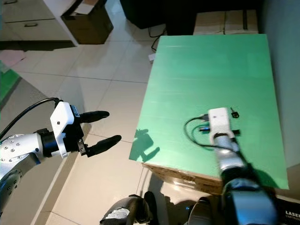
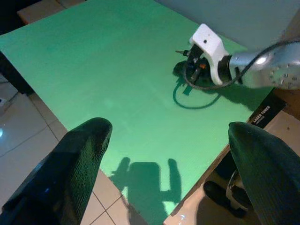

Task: Hang keys on a hook

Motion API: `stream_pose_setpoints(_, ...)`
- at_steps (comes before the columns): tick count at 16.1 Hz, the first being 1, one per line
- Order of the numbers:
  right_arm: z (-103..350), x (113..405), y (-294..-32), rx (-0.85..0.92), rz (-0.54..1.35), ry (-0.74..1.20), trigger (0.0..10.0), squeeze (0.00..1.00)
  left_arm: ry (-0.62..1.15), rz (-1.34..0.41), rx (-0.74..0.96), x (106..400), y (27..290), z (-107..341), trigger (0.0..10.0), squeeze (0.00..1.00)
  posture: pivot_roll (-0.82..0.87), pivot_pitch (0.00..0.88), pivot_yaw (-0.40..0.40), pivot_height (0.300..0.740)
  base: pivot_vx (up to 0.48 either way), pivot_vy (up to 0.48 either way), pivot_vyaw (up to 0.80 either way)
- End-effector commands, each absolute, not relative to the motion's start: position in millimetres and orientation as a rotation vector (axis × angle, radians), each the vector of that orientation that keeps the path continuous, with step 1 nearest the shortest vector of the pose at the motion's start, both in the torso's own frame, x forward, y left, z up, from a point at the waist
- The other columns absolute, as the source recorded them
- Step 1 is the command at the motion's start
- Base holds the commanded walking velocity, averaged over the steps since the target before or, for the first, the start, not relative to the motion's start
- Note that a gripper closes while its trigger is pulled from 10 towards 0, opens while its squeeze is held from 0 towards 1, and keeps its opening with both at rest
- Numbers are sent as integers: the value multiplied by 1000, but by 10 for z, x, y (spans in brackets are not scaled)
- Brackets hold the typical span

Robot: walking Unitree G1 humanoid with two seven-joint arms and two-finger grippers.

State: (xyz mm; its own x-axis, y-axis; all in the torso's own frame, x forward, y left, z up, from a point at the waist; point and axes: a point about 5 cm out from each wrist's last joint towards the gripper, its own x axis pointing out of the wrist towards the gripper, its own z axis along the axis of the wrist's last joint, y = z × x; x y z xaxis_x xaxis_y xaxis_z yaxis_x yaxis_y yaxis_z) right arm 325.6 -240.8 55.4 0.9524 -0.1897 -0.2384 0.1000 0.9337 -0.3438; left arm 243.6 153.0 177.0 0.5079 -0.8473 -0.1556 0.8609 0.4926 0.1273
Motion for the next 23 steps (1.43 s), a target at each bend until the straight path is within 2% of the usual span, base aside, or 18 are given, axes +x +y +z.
stream_pose_setpoints(1,462,3194,-2312,-339,-156,269,0,0,100,-1022,207,2440,1567,1710,10000,0,96,174,312,740,0,0,0)
stream_pose_setpoints(2,481,3176,-2359,-367,-215,243,0,0,99,-1029,206,2443,1552,1692,10000,0,89,175,315,740,0,0,0)
stream_pose_setpoints(3,489,3174,-2376,-369,-228,237,2980,282,98,-1030,205,2444,1549,1690,10000,0,89,175,315,740,0,0,0)
stream_pose_setpoints(4,524,3171,-2444,-380,-275,222,7882,1000,96,-1035,205,2445,1544,1686,10000,0,84,176,319,740,0,0,0)
stream_pose_setpoints(5,551,3172,-2503,-366,-304,217,10000,1000,95,-1038,205,2447,1548,1687,10000,0,83,177,321,740,0,0,0)
stream_pose_setpoints(9,610,3148,-2756,-320,-456,239,10000,1000,99,-1037,216,2423,1595,1700,10000,0,123,190,326,740,0,0,0)
stream_pose_setpoints(13,706,3164,-2891,-315,-507,223,10000,1000,108,-1026,232,2408,1670,1743,10000,0,157,204,334,740,0,0,0)
stream_pose_setpoints(16,735,3168,-2937,-303,-515,219,10000,1000,115,-1021,241,2382,1706,1763,10000,0,176,215,337,740,0,0,0)
stream_pose_setpoints(21,711,3229,-2861,-220,-455,267,10000,1000,130,-1027,258,2331,1731,1797,10000,0,201,225,345,740,0,0,0)
stream_pose_setpoints(22,719,3234,-2863,-211,-472,266,10000,39,133,-1027,260,2316,1737,1805,10000,0,206,227,344,740,0,0,0)
stream_pose_setpoints(23,720,3240,-2859,-203,-471,267,10000,0,135,-1027,260,2311,1741,1807,10000,0,207,227,344,740,0,0,0)
